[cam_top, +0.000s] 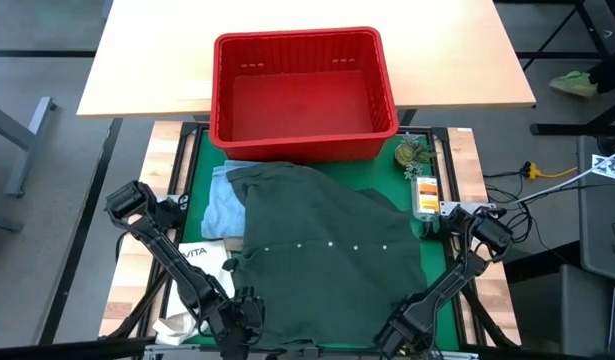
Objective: Fold Laundry from Bin
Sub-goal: Fold the green polo shirt
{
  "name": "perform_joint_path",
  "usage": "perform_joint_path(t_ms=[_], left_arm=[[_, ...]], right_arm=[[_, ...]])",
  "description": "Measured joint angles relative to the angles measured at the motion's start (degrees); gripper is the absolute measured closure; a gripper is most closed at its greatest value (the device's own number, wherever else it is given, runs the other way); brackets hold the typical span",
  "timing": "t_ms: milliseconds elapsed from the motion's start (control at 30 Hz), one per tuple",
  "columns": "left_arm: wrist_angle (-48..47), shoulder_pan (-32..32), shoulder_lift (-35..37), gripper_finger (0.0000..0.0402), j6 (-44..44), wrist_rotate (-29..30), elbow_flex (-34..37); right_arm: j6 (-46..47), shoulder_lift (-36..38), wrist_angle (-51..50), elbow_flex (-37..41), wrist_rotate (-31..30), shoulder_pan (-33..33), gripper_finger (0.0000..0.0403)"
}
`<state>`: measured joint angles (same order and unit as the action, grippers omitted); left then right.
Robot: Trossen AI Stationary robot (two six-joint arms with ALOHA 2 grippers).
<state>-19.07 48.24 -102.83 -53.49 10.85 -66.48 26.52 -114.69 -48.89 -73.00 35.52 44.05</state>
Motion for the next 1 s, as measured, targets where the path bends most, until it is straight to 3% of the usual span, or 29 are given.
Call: perform_joint_path(t_ms=[367, 1000], left_arm=[[2.86, 2.58, -0.35, 0.0296, -0.15, 2.30, 0.00], [3.00, 1.76, -0.35, 0.0296, -1.46, 3.43, -0.02]], right_arm=[[-1.33, 0.02, -1.94, -0.53, -3.43, -0.13, 0.0262], [-0.87, 0.07, -1.85, -0.53, -3.81, -0.13, 0.0262]])
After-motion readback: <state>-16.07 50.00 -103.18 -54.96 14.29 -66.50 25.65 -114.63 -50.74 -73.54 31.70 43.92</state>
